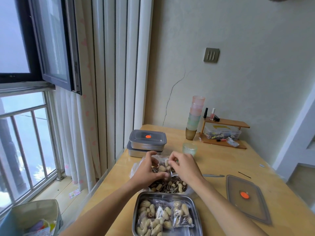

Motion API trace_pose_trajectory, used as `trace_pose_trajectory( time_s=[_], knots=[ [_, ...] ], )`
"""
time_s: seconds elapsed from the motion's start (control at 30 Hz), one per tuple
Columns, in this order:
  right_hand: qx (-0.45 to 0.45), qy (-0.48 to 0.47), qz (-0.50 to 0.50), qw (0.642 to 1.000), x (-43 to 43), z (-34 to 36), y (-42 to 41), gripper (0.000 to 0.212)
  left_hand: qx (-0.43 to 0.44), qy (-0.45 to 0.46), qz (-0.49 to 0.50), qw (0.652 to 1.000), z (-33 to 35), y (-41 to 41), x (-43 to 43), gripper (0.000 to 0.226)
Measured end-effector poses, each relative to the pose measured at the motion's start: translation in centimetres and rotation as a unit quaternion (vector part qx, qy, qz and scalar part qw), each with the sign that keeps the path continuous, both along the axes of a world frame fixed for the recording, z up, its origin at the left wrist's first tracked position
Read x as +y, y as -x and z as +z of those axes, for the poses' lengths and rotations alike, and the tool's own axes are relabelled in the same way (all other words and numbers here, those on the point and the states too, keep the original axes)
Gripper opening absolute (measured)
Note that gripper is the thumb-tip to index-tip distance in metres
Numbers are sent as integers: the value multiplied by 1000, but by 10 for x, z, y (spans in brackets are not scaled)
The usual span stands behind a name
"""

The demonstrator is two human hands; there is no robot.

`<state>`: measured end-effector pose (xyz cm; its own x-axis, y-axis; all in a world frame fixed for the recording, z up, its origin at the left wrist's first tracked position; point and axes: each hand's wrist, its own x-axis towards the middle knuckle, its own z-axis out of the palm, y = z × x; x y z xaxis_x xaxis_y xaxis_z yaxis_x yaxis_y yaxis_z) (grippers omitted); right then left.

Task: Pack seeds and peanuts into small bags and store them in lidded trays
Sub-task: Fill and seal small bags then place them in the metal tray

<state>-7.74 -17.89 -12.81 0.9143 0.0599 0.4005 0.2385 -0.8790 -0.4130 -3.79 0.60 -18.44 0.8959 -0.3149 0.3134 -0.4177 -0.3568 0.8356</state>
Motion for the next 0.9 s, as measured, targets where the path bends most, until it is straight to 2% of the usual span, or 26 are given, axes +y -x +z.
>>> trace_pose_trajectory(
  time_s=[0.07, 0.17, 0.2, 0.3, 0.33, 0.43, 0.57, 0.67, 0.8, 0.9],
  knots=[
    [-39, -20, 18, 999, -1, 3, 3, 14, -1, 0, -1, 1000, 1, 1, -1, 98],
    [62, 39, 39, 997, -3, 3, 7, 13, 2, -3, -2, 1000, 2, 2, -2, 99],
    [66, 43, 34, 996, -5, 2, 7, 14, 4, -2, -3, 1000, 3, 3, -2, 99],
    [-43, -11, 6, 999, -9, 3, 7, 15, 7, -4, -5, 1000, 3, 4, -3, 96],
    [-50, -16, 8, 999, -11, 3, 7, 14, 9, -5, -7, 1000, 3, 4, -4, 95],
    [50, 43, 27, 997, -12, 0, 10, 10, 18, -8, -16, 1000, 3, 6, -5, 94],
    [-28, -9, -2, 1000, -18, -3, 7, 13, 19, -14, -18, 1000, 5, 6, -6, 92],
    [51, 25, 19, 998, -18, -2, 7, 13, 15, -27, -24, 999, 6, 7, -7, 91],
    [-40, -25, 11, 999, -22, 1, 5, 14, 11, -33, -33, 999, 6, 6, -7, 74],
    [-23, -35, 51, 998, -22, 3, 6, 12, 21, -15, -40, 999, 9, 9, -9, 50]
  ],
)
